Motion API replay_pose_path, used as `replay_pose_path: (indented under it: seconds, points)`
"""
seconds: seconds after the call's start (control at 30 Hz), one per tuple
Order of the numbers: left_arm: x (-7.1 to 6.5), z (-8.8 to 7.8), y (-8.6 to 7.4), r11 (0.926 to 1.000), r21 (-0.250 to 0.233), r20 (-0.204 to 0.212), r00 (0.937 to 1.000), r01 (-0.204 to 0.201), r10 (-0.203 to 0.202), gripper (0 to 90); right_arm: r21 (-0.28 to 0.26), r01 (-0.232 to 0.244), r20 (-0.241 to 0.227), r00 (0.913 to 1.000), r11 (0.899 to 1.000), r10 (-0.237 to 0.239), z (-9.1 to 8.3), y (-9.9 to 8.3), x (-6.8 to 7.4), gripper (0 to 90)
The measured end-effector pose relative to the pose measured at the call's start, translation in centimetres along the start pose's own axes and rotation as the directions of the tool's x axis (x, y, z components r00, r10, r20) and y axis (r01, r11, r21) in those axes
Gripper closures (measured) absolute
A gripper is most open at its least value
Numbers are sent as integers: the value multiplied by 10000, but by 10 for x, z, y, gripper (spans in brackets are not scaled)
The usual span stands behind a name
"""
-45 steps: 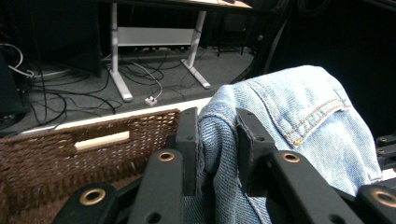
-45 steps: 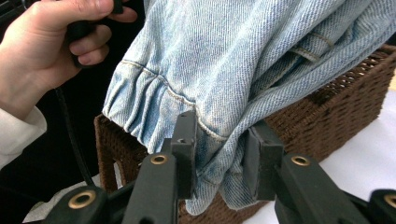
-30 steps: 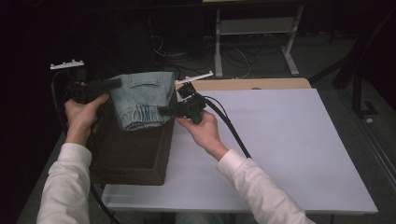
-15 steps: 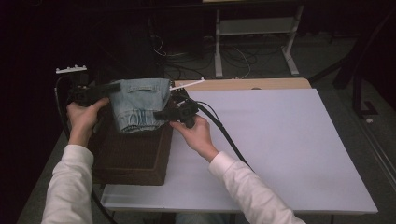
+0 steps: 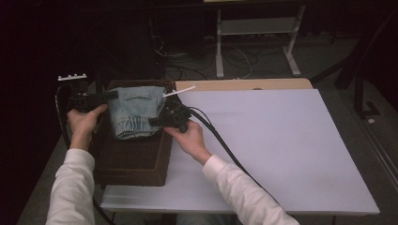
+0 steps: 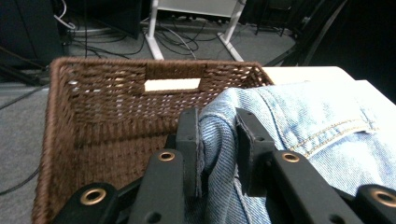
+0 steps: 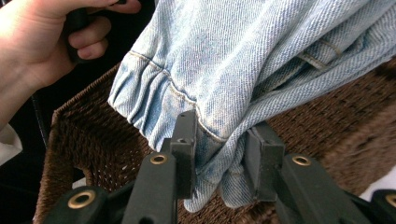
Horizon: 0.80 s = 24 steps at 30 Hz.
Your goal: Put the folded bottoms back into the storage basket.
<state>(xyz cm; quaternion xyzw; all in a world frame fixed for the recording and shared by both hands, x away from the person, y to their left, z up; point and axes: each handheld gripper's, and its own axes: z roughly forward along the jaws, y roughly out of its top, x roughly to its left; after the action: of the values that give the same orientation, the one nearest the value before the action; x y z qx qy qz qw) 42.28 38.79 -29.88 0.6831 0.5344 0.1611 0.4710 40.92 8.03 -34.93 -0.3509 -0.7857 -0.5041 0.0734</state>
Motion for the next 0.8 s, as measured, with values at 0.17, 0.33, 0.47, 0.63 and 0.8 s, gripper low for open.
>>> replay_pose_path:
  seconds: [0.17, 0.33, 0.47, 0.63, 0.8]
  points:
    - [6, 2, -7, 9996, 143, -125, 9996, 241, -240, 725, 277, 47, -6, 10000, 9996, -46, 8, -2, 1, 668]
    - [10, 3, -13, 9984, 402, -184, 9991, 385, -378, 724, 585, 176, -23, 9998, 9981, -175, 14, -5, 1, 664]
    - [14, 3, -17, 9973, 547, -246, 9986, 490, -477, 722, 722, 239, -119, 9997, 9971, -231, 17, -7, 2, 657]
    - [19, 5, -21, 9947, 842, -308, 9980, 585, -560, 713, 892, 376, -333, 9988, 9953, -347, 19, -7, 5, 642]
    - [22, 11, -26, 9896, 1287, -657, 9962, 650, -569, 698, 1161, 690, -319, 9973, 9908, -657, 19, -8, 7, 645]
